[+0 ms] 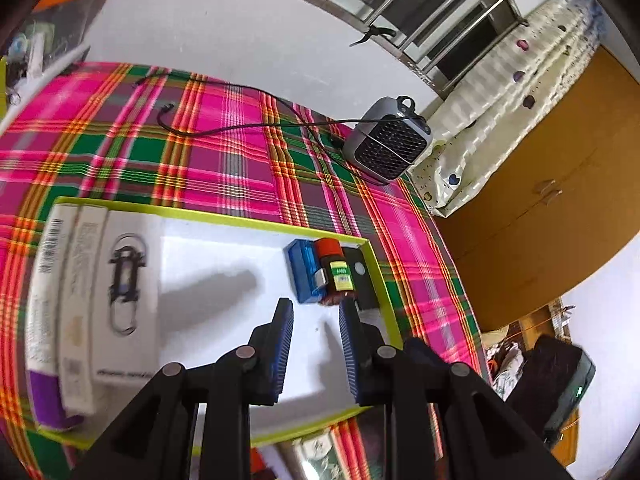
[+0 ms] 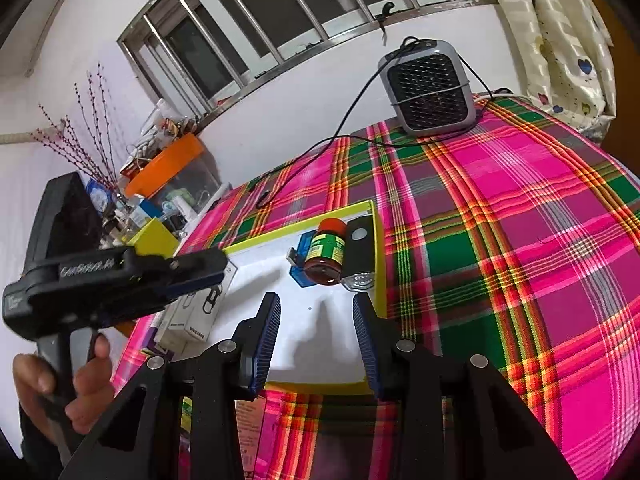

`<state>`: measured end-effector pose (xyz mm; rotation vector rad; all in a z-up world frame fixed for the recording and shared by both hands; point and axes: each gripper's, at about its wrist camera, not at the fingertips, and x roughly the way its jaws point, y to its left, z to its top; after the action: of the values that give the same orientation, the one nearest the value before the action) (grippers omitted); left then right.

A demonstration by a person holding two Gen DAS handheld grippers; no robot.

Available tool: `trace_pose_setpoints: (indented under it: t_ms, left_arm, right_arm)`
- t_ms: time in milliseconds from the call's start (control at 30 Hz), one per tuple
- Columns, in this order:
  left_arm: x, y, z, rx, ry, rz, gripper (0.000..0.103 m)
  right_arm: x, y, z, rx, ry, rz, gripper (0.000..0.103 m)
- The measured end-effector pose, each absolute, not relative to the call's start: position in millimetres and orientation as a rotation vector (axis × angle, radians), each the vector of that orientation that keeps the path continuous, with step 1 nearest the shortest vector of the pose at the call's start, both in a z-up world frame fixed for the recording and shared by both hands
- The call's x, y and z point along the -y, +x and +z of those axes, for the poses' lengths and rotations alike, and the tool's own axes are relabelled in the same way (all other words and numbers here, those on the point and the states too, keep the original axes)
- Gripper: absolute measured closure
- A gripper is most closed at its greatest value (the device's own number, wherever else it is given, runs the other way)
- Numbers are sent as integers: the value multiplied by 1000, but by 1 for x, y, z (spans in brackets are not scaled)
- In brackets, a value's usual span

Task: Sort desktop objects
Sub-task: 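Move the right gripper to the green herbal box while the left moves to the brown red-capped bottle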

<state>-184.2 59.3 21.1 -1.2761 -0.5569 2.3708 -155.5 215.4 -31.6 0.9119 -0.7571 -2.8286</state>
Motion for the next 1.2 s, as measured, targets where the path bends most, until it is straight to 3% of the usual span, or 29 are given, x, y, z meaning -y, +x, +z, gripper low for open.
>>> trace_pose_setpoints:
  t_ms: [800, 933, 1200]
  left_arm:
    - [-21, -98, 18, 494, -1224, 2466, 79]
    - [-21, -87, 15, 476, -1223, 2472, 69]
    - [-23, -82, 7, 473, -1250, 2445, 67]
  right_arm:
    - [-155, -115, -18, 511, 970, -2788, 63]
    - [-143, -111, -18, 458, 979, -2778, 63]
    - [-121, -109, -24, 360, 1033, -2773, 61]
